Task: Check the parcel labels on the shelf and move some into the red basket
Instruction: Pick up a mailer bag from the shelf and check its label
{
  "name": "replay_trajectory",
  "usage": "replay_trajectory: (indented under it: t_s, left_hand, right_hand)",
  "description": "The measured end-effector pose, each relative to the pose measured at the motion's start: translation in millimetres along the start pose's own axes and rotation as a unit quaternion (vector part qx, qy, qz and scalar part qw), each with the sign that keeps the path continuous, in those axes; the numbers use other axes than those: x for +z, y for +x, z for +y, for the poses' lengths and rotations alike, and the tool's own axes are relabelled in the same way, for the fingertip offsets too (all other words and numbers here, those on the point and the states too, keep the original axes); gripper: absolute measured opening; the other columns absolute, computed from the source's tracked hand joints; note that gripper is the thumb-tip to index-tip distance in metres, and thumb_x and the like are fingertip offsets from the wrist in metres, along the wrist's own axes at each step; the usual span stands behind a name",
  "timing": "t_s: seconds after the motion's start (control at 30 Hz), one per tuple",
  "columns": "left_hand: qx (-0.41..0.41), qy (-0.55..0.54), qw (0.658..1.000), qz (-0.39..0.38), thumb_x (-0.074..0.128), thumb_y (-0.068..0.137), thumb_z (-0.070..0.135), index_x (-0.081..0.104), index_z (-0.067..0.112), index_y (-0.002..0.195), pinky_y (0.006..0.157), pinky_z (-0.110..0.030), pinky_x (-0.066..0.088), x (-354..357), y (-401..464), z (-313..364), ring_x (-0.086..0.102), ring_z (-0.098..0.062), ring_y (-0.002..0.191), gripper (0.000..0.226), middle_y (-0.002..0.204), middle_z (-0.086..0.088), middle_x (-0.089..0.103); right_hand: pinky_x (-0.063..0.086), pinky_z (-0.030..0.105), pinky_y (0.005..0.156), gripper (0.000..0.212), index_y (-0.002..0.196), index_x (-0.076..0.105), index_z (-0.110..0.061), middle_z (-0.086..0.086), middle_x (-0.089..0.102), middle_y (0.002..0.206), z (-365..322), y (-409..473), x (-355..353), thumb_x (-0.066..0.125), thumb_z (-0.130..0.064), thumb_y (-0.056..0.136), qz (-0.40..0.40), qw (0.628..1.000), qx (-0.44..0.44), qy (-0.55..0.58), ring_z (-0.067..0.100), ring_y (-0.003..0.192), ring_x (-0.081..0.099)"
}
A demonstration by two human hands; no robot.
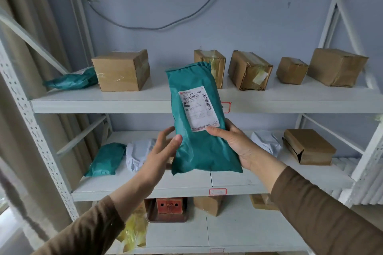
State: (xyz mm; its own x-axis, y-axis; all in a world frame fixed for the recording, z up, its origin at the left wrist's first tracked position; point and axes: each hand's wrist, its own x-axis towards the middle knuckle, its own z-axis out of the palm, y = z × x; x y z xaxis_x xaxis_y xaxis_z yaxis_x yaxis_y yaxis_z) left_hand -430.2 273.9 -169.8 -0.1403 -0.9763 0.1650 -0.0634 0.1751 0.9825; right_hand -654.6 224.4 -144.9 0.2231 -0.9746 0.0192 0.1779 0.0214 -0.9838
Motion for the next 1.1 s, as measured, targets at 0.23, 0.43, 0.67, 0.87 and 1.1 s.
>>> replay_trajectory:
  t_s: [0.23, 0.43, 0.67, 0.87, 1.1]
  left_hand:
    - [-0.025, -0.131, 0.988, 0.08, 0.072, 0.095, 0.012, 0.045, 0.022, 0.151, 0.071, -0.037, 0.065, -27, 79, 43, 0.074, -0.022, 0.105, 0.063, 0.128, -0.008, 0.069]
    - [-0.064, -0.186, 0.975, 0.106, 0.065, 0.099, 0.002, 0.051, 0.009, 0.147, 0.074, -0.035, 0.065, -63, 181, 68, 0.069, -0.024, 0.104, 0.05, 0.127, -0.011, 0.065]
    - [-0.121, -0.059, 0.983, 0.129, 0.065, 0.1, 0.008, 0.057, 0.009, 0.14, 0.085, -0.037, 0.062, -87, 263, 77, 0.067, -0.024, 0.096, 0.041, 0.118, -0.009, 0.063]
    - [-0.123, 0.087, 0.978, 0.145, 0.068, 0.099, 0.015, 0.054, 0.012, 0.147, 0.099, -0.039, 0.058, -95, 288, 66, 0.062, -0.028, 0.118, 0.051, 0.132, -0.01, 0.061]
    - [-0.082, 0.168, 0.972, 0.143, 0.066, 0.101, 0.022, 0.035, 0.015, 0.161, 0.1, -0.038, 0.054, -98, 288, 75, 0.056, -0.029, 0.127, 0.068, 0.153, -0.011, 0.05]
  right_hand:
    - [0.065, 0.033, 0.068, 0.028, 0.113, 0.073, -0.014, 0.009, 0.081, 0.1, -62, 85, 37, 0.077, -0.029, 0.09, 0.014, 0.999, 0.037, 0.03, 0.023, 0.082, 0.079]
    - [0.055, 0.041, 0.102, 0.038, 0.134, 0.061, -0.005, 0.014, 0.071, 0.129, -83, 147, 52, 0.068, -0.012, 0.097, 0.027, 0.997, -0.004, 0.068, 0.027, 0.116, 0.069]
    - [0.048, 0.042, 0.111, 0.061, 0.157, 0.038, -0.015, 0.013, 0.048, 0.152, -74, 203, 62, 0.048, 0.009, 0.102, 0.086, 0.996, -0.018, 0.017, 0.032, 0.131, 0.055]
    - [0.046, 0.041, 0.11, 0.05, 0.151, 0.043, -0.003, 0.01, 0.061, 0.125, -66, 229, 68, 0.048, 0.006, 0.102, 0.105, 0.994, -0.007, 0.01, 0.03, 0.128, 0.056]
    - [0.044, 0.023, 0.089, 0.038, 0.138, 0.061, -0.014, -0.001, 0.063, 0.133, -68, 229, 54, 0.057, -0.011, 0.1, 0.191, 0.959, -0.105, -0.182, 0.019, 0.126, 0.057]
